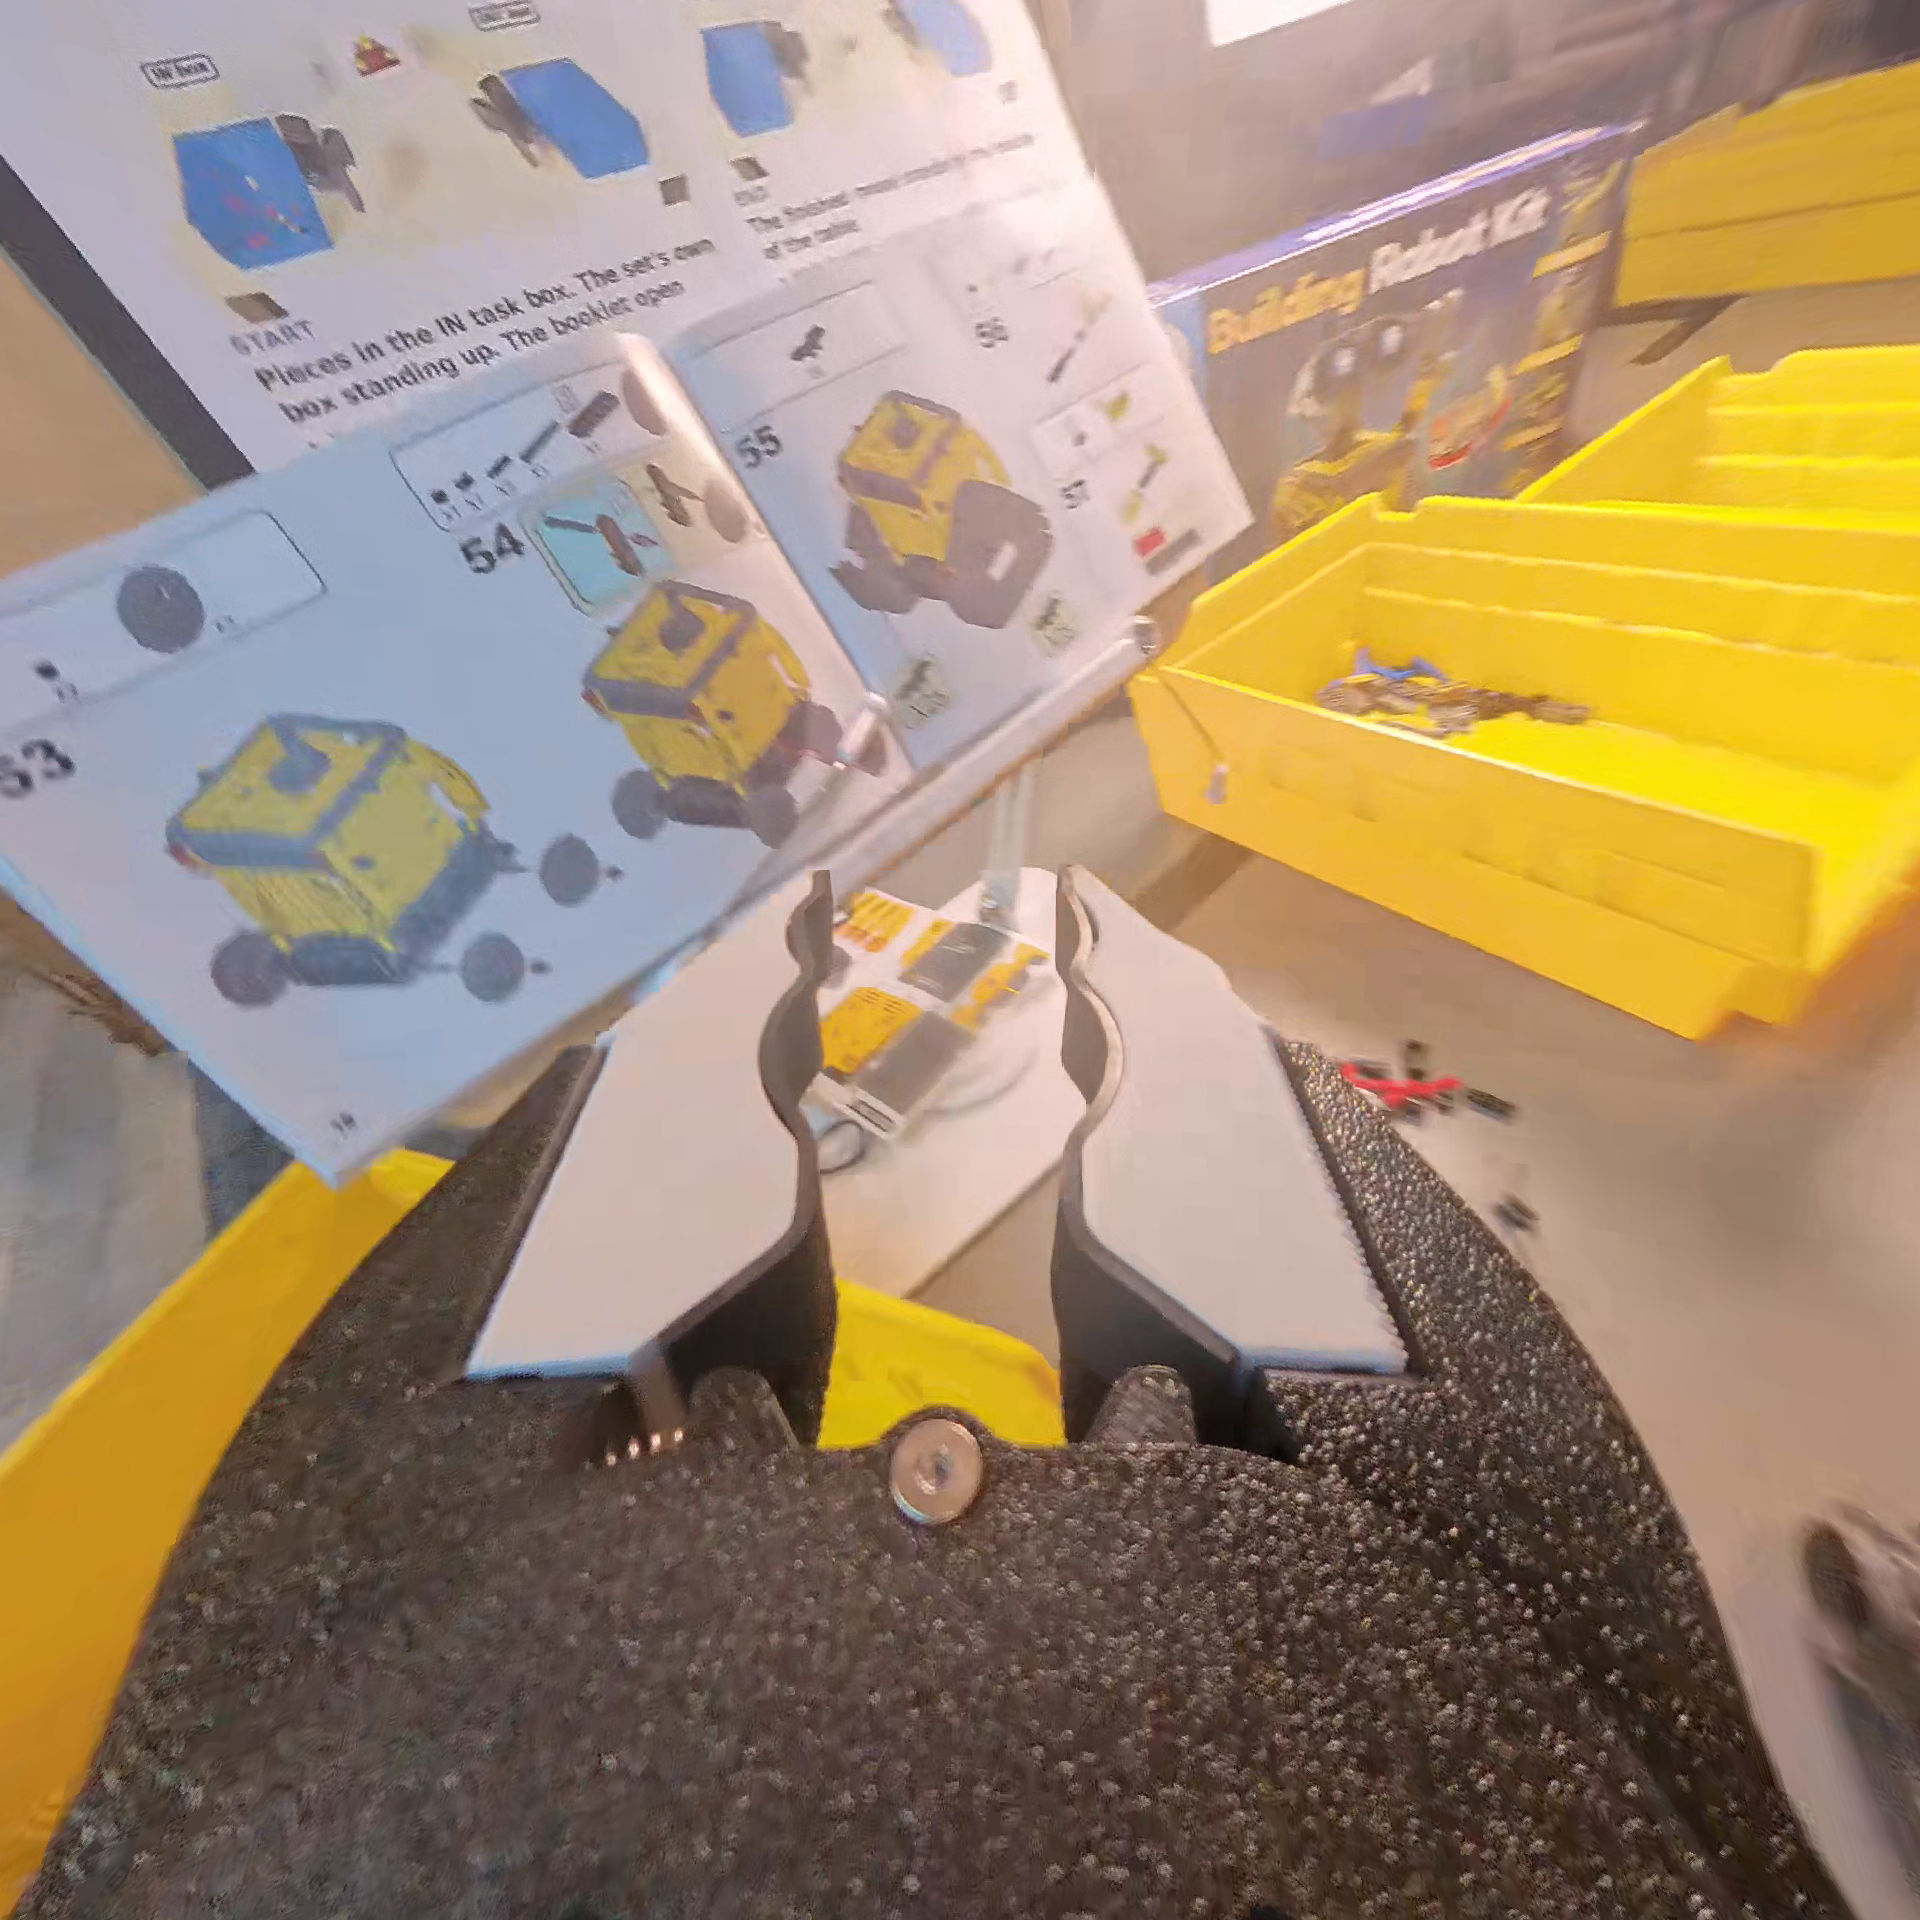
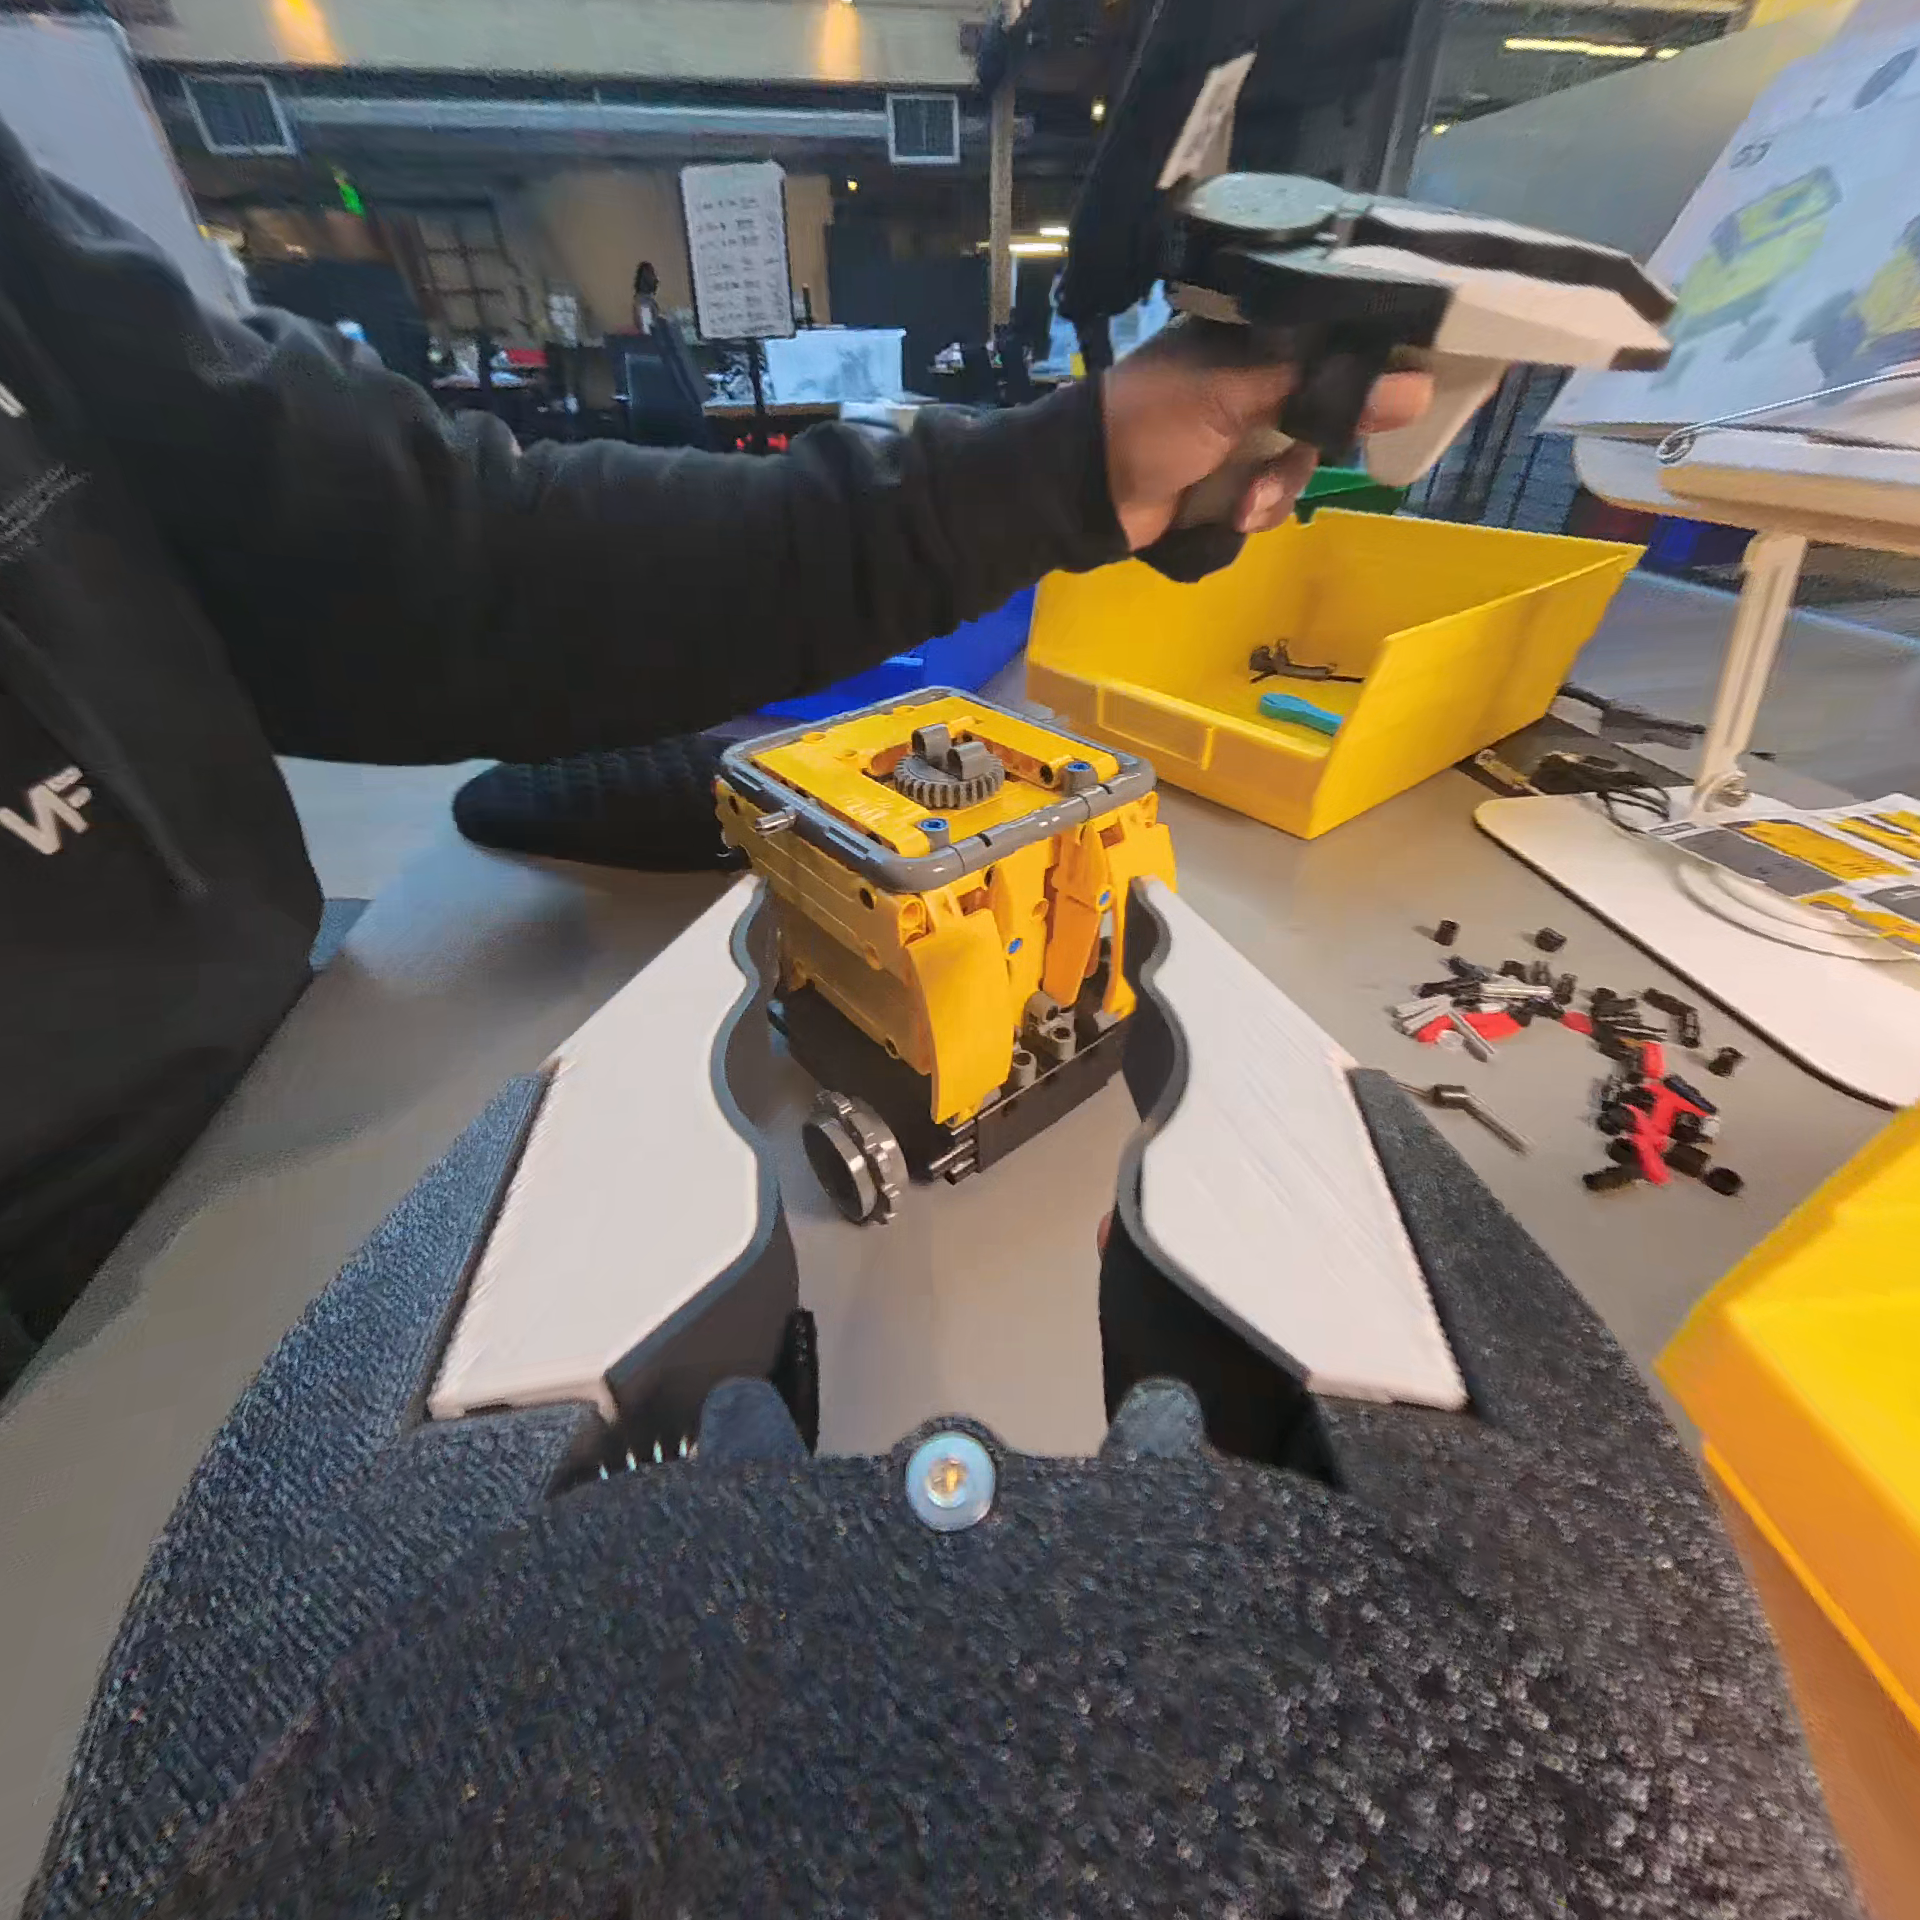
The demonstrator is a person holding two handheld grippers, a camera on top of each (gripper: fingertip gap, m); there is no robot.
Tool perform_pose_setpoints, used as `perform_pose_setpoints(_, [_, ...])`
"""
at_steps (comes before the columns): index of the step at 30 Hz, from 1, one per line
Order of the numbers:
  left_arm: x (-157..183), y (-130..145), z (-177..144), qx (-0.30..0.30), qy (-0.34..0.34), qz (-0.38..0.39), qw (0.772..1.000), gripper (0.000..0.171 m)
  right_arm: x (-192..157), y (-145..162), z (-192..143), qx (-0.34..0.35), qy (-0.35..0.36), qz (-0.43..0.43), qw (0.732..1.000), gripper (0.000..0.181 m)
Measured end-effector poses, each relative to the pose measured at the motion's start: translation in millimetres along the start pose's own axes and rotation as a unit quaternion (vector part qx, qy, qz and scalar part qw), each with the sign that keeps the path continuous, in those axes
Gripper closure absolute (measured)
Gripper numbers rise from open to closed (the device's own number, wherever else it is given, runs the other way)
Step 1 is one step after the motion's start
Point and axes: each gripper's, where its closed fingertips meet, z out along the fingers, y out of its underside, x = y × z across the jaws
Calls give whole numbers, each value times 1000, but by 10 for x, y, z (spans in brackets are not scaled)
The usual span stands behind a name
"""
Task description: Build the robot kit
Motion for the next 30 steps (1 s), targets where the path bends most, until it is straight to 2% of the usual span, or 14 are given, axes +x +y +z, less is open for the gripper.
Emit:
perform_pose_setpoints(3, [-264,46,433,-41,-17,29,999,139,137,43,-92,13,43,-7,999,122])
perform_pose_setpoints(5, [-312,143,639,-74,-13,62,995,150,251,89,-155,23,77,0,997,127])
perform_pose_setpoints(7, [-340,196,724,-91,-25,117,989,158,297,31,-206,34,92,-9,995,131])
perform_pose_setpoints(8, [-319,211,730,-97,-23,145,984,168,330,11,-228,37,105,-19,994,133])
perform_pose_setpoints(11, [-302,226,711,-97,-35,235,967,169,324,26,-208,32,102,-12,994,134])
perform_pose_setpoints(14, [-299,236,700,-102,-52,385,916,171,316,120,-134,7,95,-10,995,134])
perform_pose_setpoints(17, [-292,257,695,-141,-13,424,895,171,323,144,-103,-2,93,-11,996,134])
perform_pose_setpoints(22, [-308,265,680,-216,37,551,805,171,361,152,-111,-1,100,-2,995,134])
perform_pose_setpoints(23, [-303,259,678,-225,49,547,805,171,370,148,-117,1,102,1,995,134])
perform_pose_setpoints(24, [-272,239,681,-223,64,527,818,169,381,143,-125,3,105,2,994,134])
perform_pose_setpoints(27, [-201,163,704,-205,97,432,873,156,403,123,-154,12,111,7,994,134])
perform_pose_setpoints(30, [-180,123,746,-184,105,355,911,154,416,133,-155,11,112,14,994,134])
